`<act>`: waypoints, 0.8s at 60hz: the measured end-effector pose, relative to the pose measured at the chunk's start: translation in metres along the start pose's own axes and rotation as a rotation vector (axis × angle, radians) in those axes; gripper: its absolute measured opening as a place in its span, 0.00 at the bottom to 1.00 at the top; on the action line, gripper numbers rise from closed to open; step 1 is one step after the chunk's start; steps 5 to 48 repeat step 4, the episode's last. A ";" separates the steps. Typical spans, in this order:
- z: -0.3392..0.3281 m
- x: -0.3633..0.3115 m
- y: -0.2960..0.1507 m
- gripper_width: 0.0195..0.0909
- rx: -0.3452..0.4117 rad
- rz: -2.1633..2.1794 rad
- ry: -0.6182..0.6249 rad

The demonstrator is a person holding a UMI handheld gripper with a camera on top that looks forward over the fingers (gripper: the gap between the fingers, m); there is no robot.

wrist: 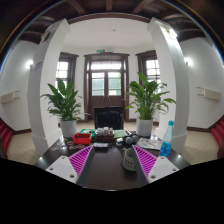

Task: Pour water

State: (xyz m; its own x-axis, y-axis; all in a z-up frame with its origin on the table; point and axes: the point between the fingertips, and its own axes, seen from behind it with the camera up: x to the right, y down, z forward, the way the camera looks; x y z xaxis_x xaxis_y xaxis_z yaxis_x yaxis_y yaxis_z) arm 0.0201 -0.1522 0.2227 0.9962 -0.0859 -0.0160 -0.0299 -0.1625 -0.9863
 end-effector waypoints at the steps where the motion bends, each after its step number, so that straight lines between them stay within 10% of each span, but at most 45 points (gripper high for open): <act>1: 0.002 -0.003 -0.001 0.77 0.000 -0.002 -0.003; 48: 0.001 -0.006 0.000 0.77 -0.001 -0.003 -0.006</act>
